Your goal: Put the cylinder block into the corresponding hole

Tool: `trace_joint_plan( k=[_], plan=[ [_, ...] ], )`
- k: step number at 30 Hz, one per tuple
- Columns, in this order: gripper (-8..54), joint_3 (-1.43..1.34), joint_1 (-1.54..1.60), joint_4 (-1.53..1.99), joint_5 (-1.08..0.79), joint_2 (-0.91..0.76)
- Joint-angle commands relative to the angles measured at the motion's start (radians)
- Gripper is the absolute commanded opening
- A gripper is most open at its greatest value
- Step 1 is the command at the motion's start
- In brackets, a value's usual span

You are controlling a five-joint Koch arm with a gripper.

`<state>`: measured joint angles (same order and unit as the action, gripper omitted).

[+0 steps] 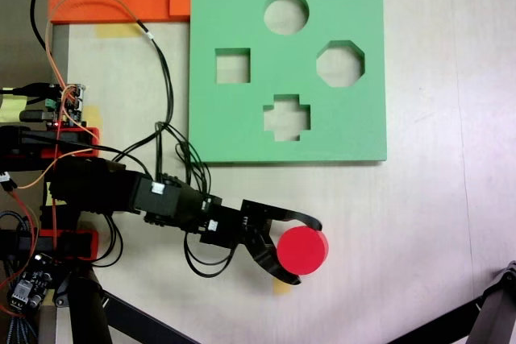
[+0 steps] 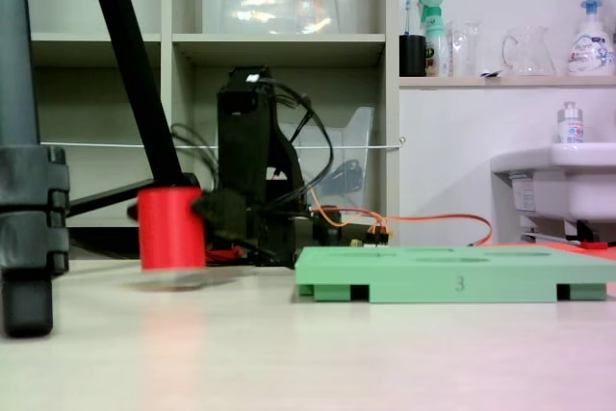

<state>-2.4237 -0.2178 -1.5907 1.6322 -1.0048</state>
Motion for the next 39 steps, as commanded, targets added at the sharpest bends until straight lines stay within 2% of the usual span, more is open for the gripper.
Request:
trace_joint_plan(
  k=[1,5,11,20,27,30,33,39],
  plan=[
    [18.3,0.011,0.067,0.075,0.023,-0.192],
    [18.3,0.069,0.276,0.451,0.02,-0.471],
    [18.5,0.222,0.591,0.612,0.011,-0.497],
    [18.5,0.477,0.93,0.64,-0.018,-0.23],
    [18.5,0.73,1.042,0.643,-0.014,0.0],
    [18.5,0.772,1.058,0.666,-0.005,0.025],
    [18.5,0.719,1.048,0.663,-0.002,-0.043],
    [18.4,0.373,1.012,0.658,-0.002,-0.368]
  ],
)
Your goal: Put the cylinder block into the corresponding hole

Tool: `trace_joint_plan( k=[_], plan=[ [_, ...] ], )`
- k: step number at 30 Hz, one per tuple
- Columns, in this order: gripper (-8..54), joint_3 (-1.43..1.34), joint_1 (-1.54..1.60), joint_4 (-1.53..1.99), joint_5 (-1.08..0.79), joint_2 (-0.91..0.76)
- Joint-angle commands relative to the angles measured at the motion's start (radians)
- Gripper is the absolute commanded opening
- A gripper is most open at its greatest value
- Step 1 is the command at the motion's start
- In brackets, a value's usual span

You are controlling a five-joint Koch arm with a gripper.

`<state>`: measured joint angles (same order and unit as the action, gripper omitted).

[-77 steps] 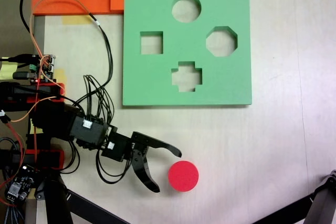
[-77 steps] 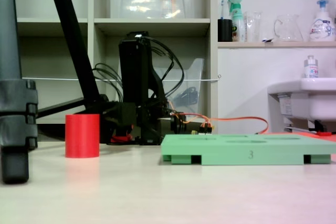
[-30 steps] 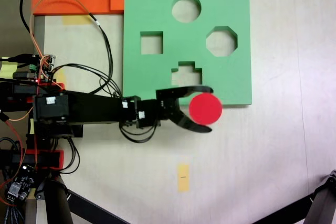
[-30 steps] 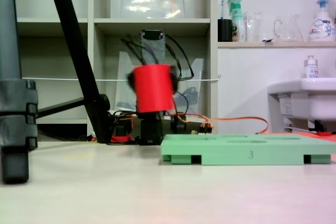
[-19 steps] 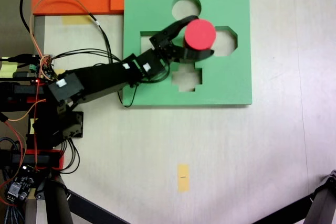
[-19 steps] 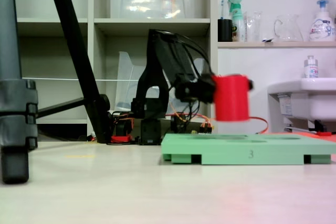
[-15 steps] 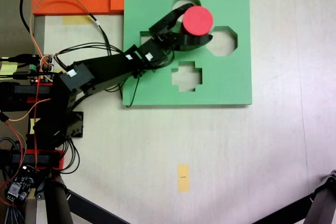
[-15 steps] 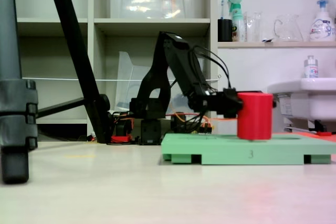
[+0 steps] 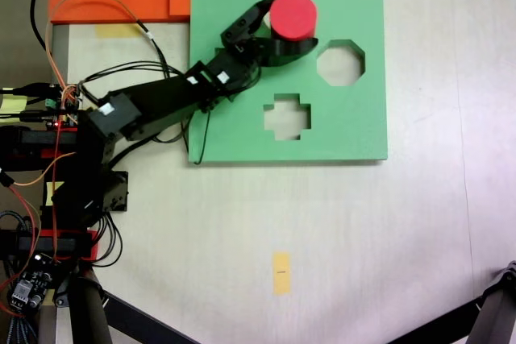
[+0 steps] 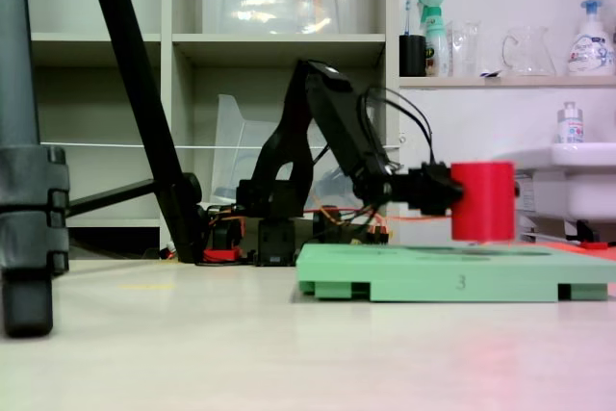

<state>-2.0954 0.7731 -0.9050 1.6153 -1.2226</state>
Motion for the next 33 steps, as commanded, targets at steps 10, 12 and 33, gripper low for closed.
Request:
trace_joint_plan(
  k=[10,12,33],
  plan=[
    [18.5,-0.408,0.008,0.049,0.017,-0.623],
    [18.5,-0.457,0.003,0.1,0.017,-0.698],
    [18.7,0.13,0.051,-0.018,0.015,0.057]
  ],
)
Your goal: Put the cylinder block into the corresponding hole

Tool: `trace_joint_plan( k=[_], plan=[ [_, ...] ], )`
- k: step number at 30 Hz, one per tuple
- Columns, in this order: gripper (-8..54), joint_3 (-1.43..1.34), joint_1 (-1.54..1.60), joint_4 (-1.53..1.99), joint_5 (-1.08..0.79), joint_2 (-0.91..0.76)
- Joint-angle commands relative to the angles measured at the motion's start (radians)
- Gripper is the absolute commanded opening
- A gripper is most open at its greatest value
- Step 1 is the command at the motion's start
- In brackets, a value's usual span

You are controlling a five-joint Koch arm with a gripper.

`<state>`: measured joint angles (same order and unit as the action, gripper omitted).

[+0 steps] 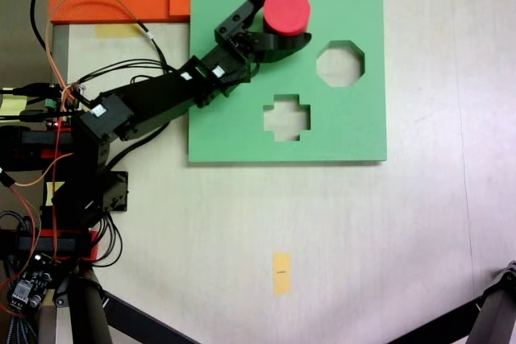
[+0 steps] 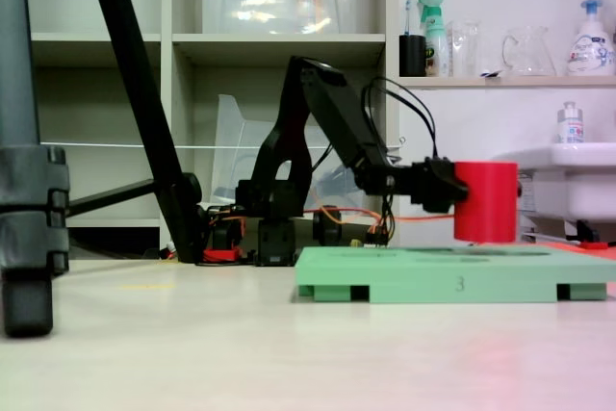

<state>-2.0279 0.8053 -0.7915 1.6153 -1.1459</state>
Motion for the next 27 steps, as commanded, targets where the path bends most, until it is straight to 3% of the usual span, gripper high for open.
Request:
trace_joint_plan(
  k=[1,22,25,27],
  plan=[
    [18.7,0.078,0.023,-0.132,0.018,0.002],
    [19.7,0.12,0.072,-0.21,0.044,0.135],
    [21.4,0.117,0.064,-0.222,0.041,0.155],
    [27.4,0.117,0.058,-0.262,0.037,0.178]
  ],
)
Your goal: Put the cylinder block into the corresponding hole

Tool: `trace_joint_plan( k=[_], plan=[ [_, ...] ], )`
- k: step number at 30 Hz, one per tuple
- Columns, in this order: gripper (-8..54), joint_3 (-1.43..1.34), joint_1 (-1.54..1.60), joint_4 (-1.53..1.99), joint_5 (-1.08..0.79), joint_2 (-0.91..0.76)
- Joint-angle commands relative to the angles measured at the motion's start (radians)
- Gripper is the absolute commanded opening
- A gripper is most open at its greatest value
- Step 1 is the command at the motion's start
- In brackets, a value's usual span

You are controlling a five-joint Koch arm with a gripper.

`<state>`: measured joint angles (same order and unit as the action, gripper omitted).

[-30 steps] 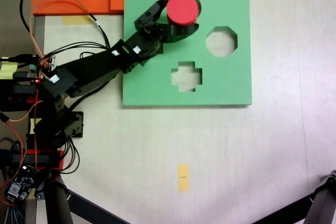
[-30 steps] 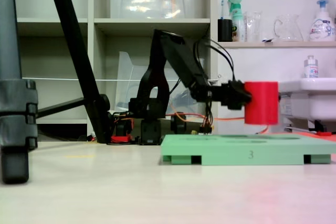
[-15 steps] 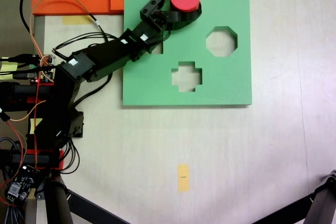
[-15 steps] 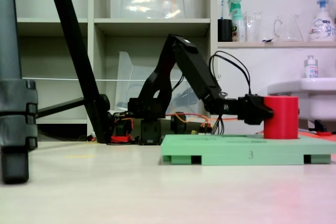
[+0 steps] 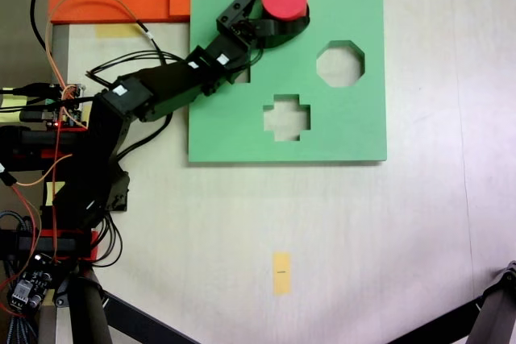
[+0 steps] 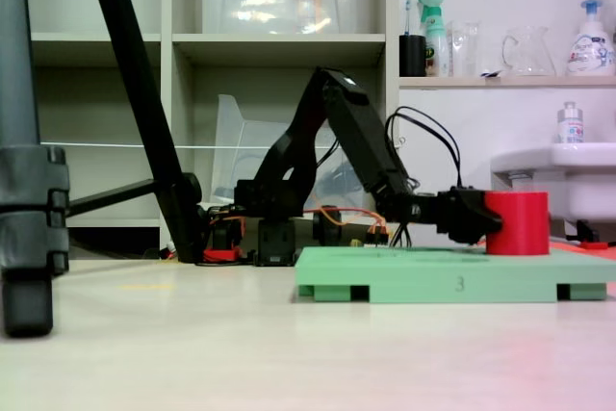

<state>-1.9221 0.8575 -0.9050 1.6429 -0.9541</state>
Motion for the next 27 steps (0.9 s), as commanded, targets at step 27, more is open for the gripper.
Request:
trace_joint_plan(
  k=[27],
  plan=[
    [45.0,-0.373,-0.124,0.434,-0.314,-0.92]
  ],
)
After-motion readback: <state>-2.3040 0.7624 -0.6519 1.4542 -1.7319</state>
